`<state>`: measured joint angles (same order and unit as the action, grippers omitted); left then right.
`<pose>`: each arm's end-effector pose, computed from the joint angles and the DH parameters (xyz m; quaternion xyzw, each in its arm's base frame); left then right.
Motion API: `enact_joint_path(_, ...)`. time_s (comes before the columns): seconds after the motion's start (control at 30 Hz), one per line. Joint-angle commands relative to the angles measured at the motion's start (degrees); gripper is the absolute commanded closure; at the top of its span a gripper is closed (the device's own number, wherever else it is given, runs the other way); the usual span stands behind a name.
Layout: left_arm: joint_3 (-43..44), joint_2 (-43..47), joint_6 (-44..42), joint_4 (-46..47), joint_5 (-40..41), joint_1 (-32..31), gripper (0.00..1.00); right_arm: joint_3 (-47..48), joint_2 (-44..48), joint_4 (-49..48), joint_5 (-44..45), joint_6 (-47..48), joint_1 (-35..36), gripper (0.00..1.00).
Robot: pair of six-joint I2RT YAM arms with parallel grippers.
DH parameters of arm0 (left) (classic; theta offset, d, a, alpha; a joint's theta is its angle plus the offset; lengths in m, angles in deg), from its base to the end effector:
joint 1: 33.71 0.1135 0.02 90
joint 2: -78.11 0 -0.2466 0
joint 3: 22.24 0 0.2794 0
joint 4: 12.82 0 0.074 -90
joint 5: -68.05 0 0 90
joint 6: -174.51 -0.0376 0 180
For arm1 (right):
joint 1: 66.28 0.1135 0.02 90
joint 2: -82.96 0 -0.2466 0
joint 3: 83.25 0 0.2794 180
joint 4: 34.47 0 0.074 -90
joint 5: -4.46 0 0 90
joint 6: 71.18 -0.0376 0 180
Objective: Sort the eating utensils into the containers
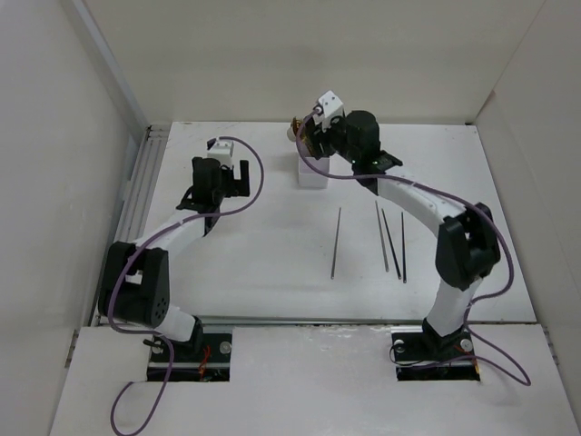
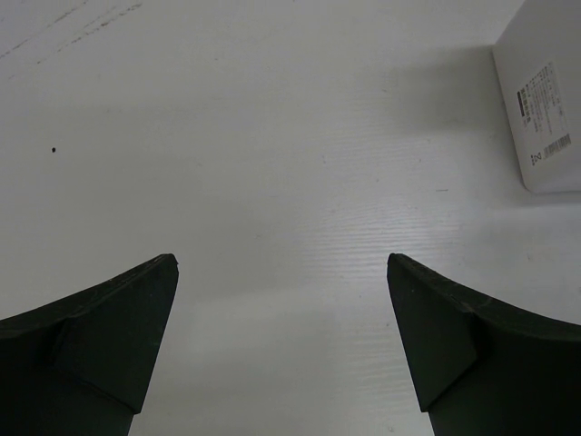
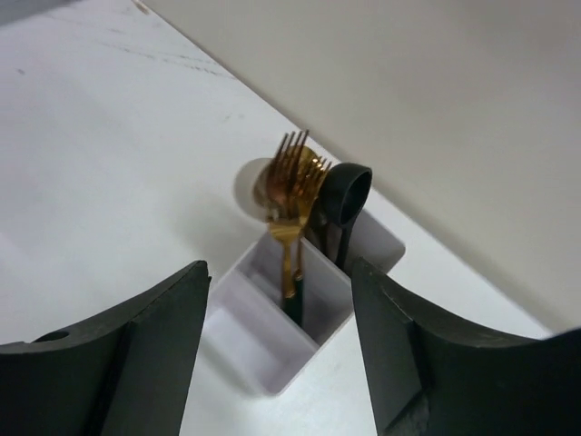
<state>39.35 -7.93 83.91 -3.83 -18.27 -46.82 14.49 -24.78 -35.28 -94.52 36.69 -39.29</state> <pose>0.3558 -0.0804 0.2141 0.0756 0.7920 -0.0405 0.6044 0.4251 0.2231 0.2821 -0.3366 0.6824 0.1108 0.6394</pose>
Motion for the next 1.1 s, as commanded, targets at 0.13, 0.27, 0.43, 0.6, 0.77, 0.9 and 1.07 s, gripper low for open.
enact_joint_path(0.13,-6.1,8.0,0.5,3.7,-5.0,0.1,0.00,-3.3,13.3,30.2,17.9,-23.9,4.9,0.37)
enact_joint_path(0.27,-10.1,11.8,1.7,3.7,-5.5,0.1,0.00,-9.3,15.3,37.2,21.4,-32.8,8.4,0.40)
enact_joint_path(0.43,-13.7,16.7,2.3,3.7,-6.1,-1.7,0.00,-11.7,12.3,43.6,24.5,-40.1,11.3,0.38)
enact_joint_path(0.6,-15.9,19.6,3.1,3.7,-6.1,-3.0,0.00,-12.3,8.7,47.6,24.5,-43.7,12.4,0.38)
enact_joint_path(0.77,-16.9,21.6,3.6,3.1,-6.7,-4.1,0.00,-15.2,7.1,47.6,26.3,-47.0,13.6,0.38)
enact_joint_path(0.9,-17.5,22.2,3.6,2.6,-6.7,-4.1,0.00,-17.7,5.5,45.1,26.3,-48.3,13.6,0.38)
enact_joint_path(1.07,-17.5,22.8,3.6,2.6,-6.7,-4.1,0.00,-17.7,1.1,43.9,21.8,-47.4,13.6,0.49)
